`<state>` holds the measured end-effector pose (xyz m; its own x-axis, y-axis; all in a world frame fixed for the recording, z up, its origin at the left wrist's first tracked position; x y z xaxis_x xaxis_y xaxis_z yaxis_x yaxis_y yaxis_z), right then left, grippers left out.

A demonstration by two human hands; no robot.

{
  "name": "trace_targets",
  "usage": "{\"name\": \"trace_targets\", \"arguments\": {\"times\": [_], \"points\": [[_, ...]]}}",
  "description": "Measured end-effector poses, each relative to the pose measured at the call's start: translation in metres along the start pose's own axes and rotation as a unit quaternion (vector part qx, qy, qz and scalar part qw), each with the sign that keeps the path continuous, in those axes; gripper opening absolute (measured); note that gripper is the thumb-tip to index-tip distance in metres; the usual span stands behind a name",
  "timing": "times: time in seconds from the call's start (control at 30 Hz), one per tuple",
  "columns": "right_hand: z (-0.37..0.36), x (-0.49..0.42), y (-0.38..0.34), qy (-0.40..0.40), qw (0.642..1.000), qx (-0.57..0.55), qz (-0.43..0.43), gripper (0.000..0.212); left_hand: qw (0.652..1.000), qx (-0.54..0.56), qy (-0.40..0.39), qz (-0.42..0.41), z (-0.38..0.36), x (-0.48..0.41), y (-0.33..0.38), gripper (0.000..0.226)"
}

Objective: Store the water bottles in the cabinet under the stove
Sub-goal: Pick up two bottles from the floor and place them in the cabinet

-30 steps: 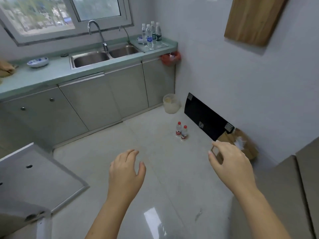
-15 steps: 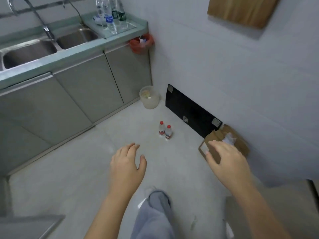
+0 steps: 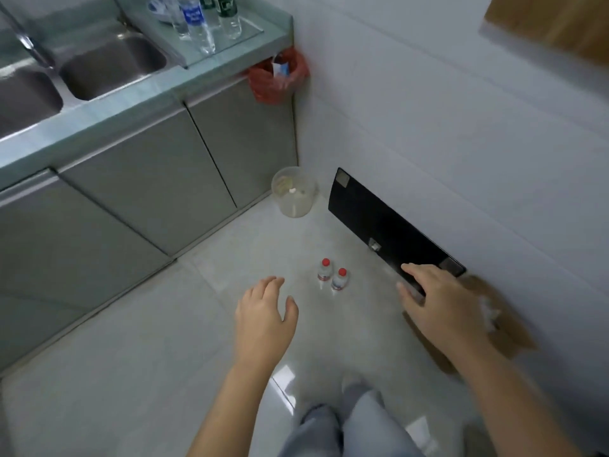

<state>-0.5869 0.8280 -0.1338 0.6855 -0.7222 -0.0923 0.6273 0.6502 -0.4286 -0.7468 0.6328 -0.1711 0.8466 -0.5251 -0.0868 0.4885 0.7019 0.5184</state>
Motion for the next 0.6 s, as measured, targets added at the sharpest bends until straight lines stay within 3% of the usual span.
{"name": "trace_targets", "arguments": {"times": [0.33, 0.6], "points": [[-0.131, -0.159, 0.027, -0.088, 0.995, -0.020, -0.041, 0.037, 0.999, -0.009, -0.044, 0.014, -0.080, -0.138, -0.028, 0.038], [-0.265, -0.223, 0.065, -0.120, 0.988, -0.023, -0.099, 0.036, 0.989, 0.009, -0.150, 0.005, -0.216, -0.214, -0.093, 0.041]]}}
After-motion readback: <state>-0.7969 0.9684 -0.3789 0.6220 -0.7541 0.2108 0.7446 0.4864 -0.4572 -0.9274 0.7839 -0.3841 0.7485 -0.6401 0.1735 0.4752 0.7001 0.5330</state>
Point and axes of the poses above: each hand's wrist, its own x-axis away from the middle knuckle, its own z-axis out of the back of the hand, y = z × x, the point moved 7 cm from there along -x, towards the middle knuckle, and after that the axes turned 7 degrees about y, right-handed, at the moved point
